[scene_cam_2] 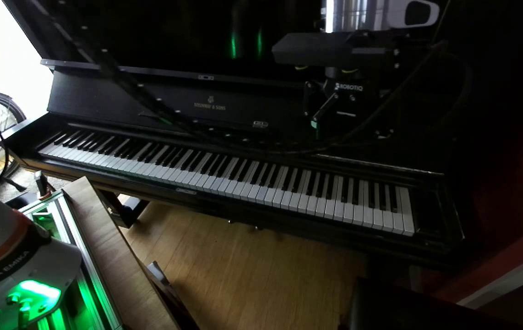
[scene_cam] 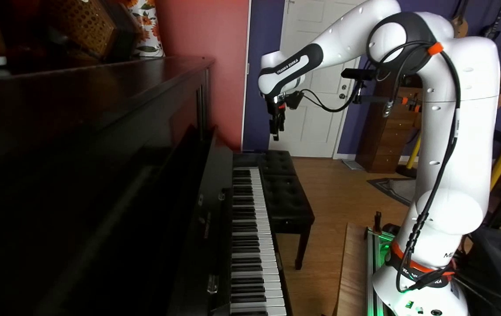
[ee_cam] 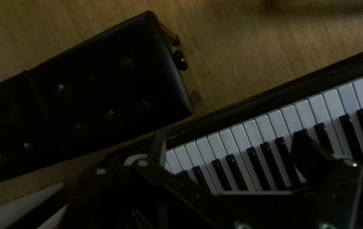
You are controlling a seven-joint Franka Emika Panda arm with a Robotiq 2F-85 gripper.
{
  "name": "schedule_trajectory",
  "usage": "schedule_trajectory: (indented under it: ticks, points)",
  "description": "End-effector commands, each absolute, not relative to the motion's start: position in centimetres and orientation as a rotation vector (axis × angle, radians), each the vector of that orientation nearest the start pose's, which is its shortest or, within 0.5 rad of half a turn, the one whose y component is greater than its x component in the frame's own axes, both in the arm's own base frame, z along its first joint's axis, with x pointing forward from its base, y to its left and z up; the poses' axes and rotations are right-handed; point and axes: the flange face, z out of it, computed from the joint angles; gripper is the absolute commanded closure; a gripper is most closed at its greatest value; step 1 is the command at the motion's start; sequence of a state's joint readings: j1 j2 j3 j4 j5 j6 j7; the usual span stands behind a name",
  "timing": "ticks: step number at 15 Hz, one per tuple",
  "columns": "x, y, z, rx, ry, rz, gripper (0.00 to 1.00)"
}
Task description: Push a black key on the right side of the piano
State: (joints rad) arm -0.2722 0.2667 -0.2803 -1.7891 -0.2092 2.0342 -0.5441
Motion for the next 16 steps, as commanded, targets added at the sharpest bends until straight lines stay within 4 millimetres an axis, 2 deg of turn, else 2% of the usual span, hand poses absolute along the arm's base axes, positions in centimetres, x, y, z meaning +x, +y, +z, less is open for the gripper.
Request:
schedule_trajectory:
  ticks: [1, 2, 4, 8, 16]
  points:
    - [57.4, -35.5, 38.7, -3.356, -0.265, 0.228, 0.0]
    - [55.6, -34.0, 39.8, -3.357, -0.219, 0.247, 0.0]
    - [56.4, -34.2, 39.1, -3.359, -0.226, 0.256, 0.0]
    - [56.3, -34.2, 39.8, -3.364, -0.224, 0.238, 0.0]
    - [56.3, -34.2, 39.9, -3.364, -0.224, 0.236, 0.0]
